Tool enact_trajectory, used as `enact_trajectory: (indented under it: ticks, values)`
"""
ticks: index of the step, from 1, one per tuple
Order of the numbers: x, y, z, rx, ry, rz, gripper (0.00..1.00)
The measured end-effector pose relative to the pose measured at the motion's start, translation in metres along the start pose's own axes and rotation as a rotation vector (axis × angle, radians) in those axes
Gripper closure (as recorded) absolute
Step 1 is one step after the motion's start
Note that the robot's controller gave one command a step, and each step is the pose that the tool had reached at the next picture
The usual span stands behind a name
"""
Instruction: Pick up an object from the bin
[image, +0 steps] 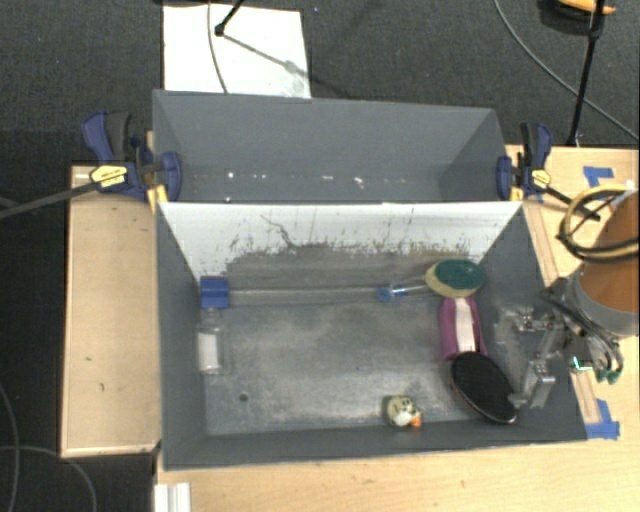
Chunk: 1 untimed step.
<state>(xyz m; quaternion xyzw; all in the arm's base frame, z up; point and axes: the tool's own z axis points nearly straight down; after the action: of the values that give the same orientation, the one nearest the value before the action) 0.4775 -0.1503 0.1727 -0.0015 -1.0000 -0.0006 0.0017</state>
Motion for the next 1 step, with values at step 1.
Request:
enact_trajectory:
  ticks: [1]
  values:
    - [-0.0051,0.0007,0.0982,-0.005,-0.002,0.465,0.00]
